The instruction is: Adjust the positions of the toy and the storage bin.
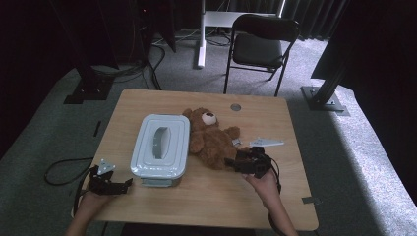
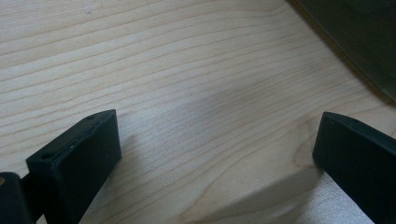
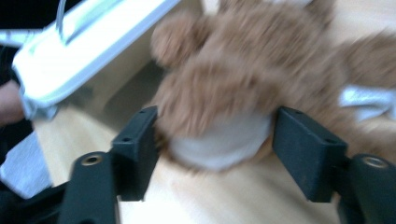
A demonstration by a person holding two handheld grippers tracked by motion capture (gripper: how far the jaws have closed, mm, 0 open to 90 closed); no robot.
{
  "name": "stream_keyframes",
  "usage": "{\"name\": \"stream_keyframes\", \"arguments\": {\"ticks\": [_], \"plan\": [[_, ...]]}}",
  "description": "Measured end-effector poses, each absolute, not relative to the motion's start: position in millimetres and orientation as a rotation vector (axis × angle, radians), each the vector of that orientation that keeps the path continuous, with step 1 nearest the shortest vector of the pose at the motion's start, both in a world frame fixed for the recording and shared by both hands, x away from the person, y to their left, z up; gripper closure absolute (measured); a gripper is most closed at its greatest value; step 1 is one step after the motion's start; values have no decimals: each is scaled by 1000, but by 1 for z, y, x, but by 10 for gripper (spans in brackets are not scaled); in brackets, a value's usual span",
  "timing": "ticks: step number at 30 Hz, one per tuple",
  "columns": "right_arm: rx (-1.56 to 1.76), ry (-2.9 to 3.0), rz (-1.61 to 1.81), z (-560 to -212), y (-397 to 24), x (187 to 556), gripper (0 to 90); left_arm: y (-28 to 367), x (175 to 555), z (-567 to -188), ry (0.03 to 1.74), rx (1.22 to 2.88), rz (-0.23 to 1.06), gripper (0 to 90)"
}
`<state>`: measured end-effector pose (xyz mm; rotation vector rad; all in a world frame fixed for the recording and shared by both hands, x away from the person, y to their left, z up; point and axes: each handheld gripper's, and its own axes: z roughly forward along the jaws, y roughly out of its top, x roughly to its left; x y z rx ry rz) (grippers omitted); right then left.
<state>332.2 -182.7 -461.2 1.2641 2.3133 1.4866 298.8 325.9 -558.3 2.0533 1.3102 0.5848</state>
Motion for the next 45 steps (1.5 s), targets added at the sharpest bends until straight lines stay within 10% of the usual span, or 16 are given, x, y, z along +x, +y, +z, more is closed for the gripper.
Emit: {"name": "stream_keyframes", "arguments": {"ticks": [10,30,42,45], "plan": [[1322,2169,1555,-431,-187,383,295,326,299,-558,1312,2052,584,15],[1371,2455,1155,-490,-110,438,121,326,299,-558,1312,2052,584,15],[1370,2496,1101,-504,-102,443,152,326,299,-558,1312,2052,584,15],[1382,2458,1128,-504,-104,438,299,326,299,-558,1312,2052,584,15]]}}
